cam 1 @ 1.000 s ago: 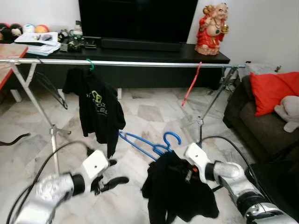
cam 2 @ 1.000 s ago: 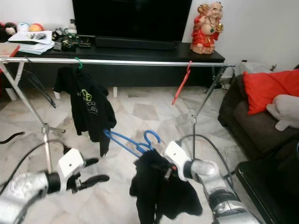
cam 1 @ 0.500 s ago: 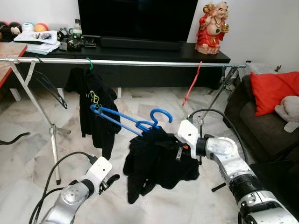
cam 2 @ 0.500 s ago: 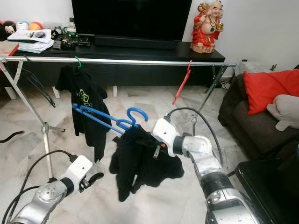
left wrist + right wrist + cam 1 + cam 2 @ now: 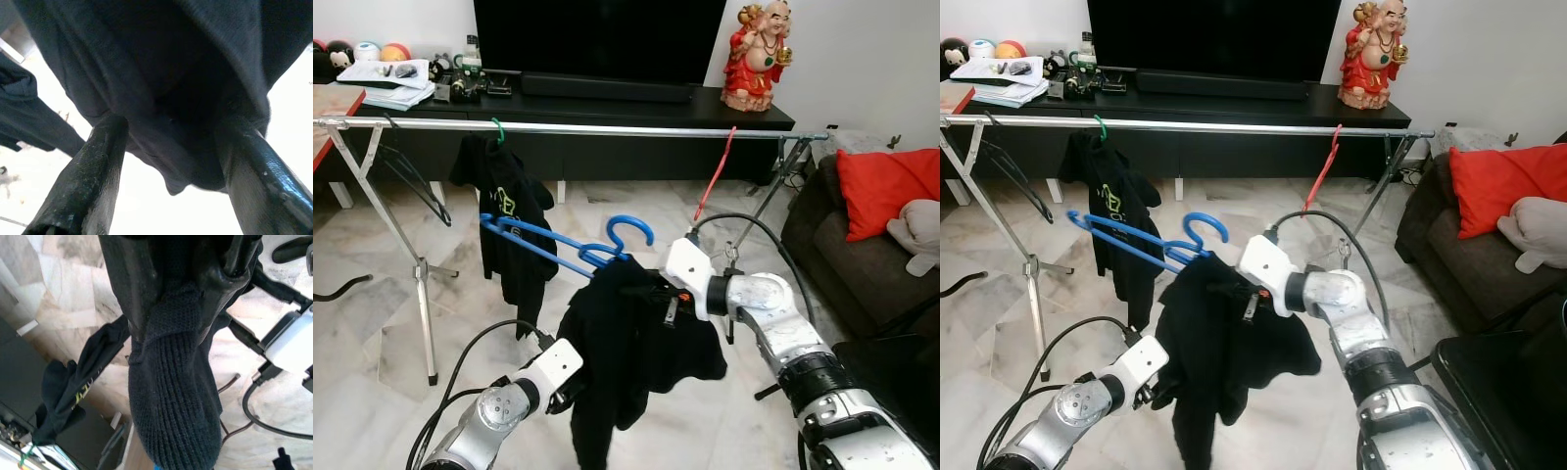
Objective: Hang hanger
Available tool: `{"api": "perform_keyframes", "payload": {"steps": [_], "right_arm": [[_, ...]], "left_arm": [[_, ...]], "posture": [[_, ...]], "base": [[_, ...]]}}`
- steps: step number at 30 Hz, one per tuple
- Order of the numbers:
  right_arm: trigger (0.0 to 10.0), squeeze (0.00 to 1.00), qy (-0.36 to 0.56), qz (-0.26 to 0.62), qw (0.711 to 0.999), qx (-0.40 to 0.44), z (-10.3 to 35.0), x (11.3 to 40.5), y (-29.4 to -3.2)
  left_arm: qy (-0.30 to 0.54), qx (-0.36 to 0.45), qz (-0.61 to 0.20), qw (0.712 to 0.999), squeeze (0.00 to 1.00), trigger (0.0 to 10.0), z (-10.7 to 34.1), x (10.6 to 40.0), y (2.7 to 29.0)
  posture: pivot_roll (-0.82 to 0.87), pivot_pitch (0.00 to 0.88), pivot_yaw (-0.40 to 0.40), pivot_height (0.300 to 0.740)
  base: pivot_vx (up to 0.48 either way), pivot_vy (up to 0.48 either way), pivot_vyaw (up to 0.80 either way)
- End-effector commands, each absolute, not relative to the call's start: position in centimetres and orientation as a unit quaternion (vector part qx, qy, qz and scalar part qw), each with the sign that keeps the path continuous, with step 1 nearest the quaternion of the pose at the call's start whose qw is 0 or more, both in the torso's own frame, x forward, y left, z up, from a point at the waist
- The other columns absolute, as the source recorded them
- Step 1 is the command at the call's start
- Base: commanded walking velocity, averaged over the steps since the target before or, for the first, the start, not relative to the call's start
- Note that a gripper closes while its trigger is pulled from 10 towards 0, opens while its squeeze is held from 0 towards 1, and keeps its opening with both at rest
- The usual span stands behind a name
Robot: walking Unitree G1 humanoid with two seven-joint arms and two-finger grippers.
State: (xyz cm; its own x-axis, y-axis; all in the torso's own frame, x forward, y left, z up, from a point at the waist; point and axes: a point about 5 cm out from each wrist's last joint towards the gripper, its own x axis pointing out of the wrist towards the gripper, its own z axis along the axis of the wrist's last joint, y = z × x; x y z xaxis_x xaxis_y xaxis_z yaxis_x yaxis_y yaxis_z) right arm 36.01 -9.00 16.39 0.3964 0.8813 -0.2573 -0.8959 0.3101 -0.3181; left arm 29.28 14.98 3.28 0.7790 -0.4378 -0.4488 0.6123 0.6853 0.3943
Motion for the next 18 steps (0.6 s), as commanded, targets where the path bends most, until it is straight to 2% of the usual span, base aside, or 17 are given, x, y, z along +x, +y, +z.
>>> {"api": "perform_keyframes", "payload": {"steps": [1,4,9,12,18], "right_arm": [[0.0,0.00,-0.023,0.550,0.807,-0.213,18.6,36.3,-8.3],[0.0,0.00,-0.031,0.560,0.800,-0.212,18.8,36.0,-7.6],[0.0,0.00,-0.059,0.586,0.783,-0.201,20.0,35.1,-6.2],[0.0,0.00,-0.058,0.587,0.782,-0.201,20.0,35.0,-6.2],[0.0,0.00,-0.062,0.588,0.784,-0.191,20.5,34.9,-5.9]], "left_arm": [[0.157,0.279,-0.311,0.895,0.00,10.0,3.1,29.1,14.3],[0.153,0.282,-0.305,0.896,0.00,10.0,3.2,29.3,14.3],[0.143,0.296,-0.236,0.915,0.00,10.0,3.8,30.9,14.7],[0.142,0.298,-0.263,0.907,0.00,10.0,3.7,30.8,14.0],[0.139,0.298,-0.241,0.913,0.00,10.0,3.9,31.3,14.0]], "posture": [[0.13,0.067,-0.162,0.740],[0.13,0.066,-0.162,0.740],[0.13,0.056,-0.164,0.740],[0.12,0.052,-0.166,0.740],[0.12,0.052,-0.166,0.740]], "base": [[0.000,0.000,0.00],[0.000,0.000,0.00],[0.000,0.000,0.00],[0.000,0.000,0.00],[0.000,0.000,0.00]]}}
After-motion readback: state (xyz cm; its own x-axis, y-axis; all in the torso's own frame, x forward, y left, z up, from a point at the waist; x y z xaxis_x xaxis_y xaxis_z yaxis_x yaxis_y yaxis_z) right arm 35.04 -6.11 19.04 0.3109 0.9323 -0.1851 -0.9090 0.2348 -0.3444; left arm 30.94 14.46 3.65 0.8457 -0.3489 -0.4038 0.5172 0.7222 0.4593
